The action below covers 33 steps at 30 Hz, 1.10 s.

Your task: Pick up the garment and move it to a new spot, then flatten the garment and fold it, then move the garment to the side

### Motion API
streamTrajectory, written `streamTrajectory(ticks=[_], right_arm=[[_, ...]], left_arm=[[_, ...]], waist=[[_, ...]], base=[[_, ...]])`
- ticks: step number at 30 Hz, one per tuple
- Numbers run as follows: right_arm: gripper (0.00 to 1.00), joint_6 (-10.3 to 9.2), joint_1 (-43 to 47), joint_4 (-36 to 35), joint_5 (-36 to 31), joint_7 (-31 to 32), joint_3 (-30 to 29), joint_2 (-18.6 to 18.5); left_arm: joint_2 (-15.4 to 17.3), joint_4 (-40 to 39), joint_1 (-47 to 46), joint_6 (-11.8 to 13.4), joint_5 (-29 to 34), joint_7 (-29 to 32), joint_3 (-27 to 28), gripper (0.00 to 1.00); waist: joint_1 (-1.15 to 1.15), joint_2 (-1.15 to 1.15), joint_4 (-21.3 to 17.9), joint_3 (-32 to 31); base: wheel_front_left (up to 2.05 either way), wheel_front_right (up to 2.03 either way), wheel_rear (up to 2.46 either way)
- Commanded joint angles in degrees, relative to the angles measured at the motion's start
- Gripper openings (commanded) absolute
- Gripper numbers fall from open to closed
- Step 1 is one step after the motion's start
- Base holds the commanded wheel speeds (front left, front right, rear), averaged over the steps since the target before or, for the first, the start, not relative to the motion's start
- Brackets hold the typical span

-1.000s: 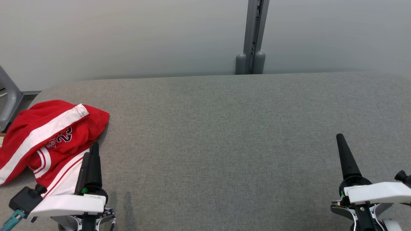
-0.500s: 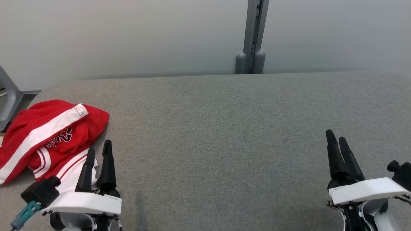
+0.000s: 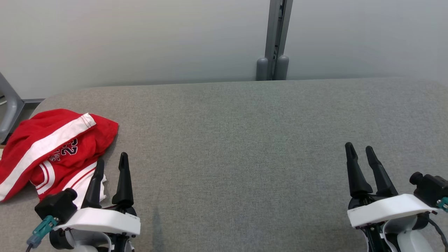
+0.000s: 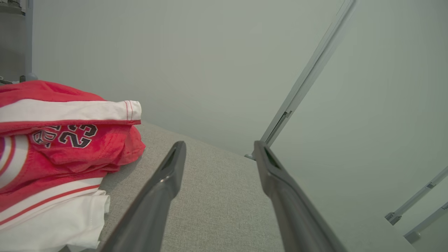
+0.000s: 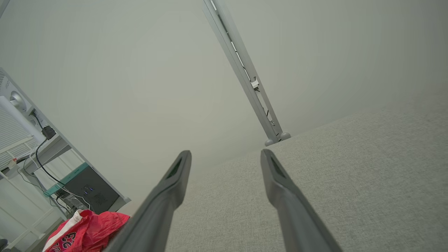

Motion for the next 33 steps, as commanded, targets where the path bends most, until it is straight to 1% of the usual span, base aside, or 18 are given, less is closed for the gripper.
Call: streamTrajectory(ticks=[1,8,33], right_arm=[[1.0,0.09,-1.42,-0.34,-1.33,-0.6,0.03,-0.51],[1.0,0.1,-1.89,0.14,-5.98,-1.64,0.48,-0.55],[1.0,0.13,-2.65,0.6,-17.84,-4.84,2.45,-0.69]], left_arm=[[0.38,-0.51,-1.44,0.35,1.29,-0.43,-0.14,1.0],[0.43,-0.43,-1.46,0.78,5.16,-1.44,-0.7,1.0],[0.55,-0.86,-1.47,1.91,17.09,-4.65,-1.94,1.0]], waist=[[0.0,0.0,0.01,0.01],[0.0,0.0,0.11,0.15],[0.0,0.0,0.22,0.14]], base=[[0.0,0.0,0.0],[0.0,0.0,0.0],[0.0,0.0,0.0]])
